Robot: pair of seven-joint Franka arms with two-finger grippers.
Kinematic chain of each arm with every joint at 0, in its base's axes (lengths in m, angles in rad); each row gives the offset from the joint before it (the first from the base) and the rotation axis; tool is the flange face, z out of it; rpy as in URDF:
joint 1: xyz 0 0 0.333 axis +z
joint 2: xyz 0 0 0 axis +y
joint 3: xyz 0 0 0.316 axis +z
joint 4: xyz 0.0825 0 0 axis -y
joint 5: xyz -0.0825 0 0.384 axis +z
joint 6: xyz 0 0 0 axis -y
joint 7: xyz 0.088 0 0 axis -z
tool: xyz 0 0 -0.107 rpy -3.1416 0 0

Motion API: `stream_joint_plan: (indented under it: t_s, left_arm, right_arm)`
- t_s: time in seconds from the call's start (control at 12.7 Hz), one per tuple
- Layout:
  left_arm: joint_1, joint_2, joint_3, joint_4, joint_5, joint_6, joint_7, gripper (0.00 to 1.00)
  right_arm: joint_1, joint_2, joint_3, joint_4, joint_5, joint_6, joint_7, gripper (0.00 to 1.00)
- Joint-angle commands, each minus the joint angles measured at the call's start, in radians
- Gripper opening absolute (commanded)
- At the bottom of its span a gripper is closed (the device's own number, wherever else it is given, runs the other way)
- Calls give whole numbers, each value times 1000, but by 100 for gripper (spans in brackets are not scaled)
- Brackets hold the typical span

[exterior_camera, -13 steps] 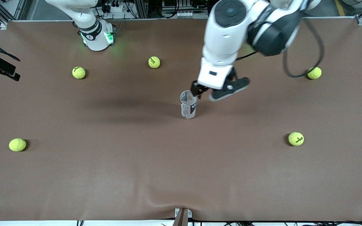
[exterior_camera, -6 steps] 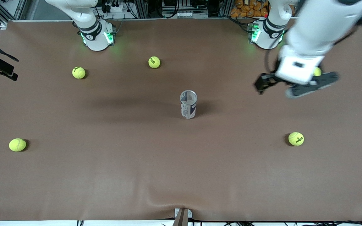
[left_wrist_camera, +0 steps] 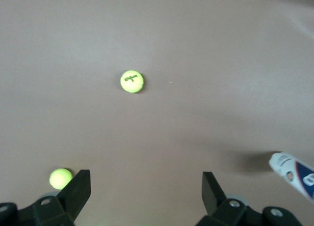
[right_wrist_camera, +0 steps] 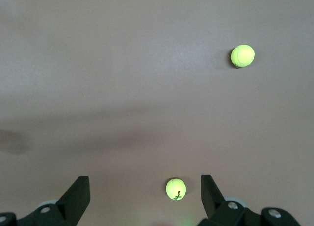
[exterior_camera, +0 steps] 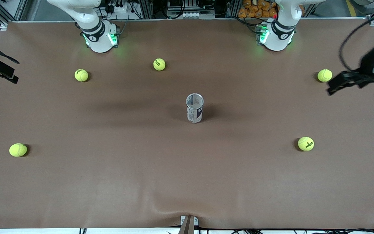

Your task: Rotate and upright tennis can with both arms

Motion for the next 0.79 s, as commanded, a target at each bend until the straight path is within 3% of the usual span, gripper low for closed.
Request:
stream_joint_plan:
  t_s: [0.0, 0.71]
  left_arm:
    - [54, -33, -15, -48, -14, -5, 83, 100]
    - [62, -39, -16, -62, -14, 8, 89, 100]
  right_arm:
    - [1, -10, 3, -1, -15, -7, 21, 100]
    - [1, -10, 3, -1, -14, -7, 21, 100]
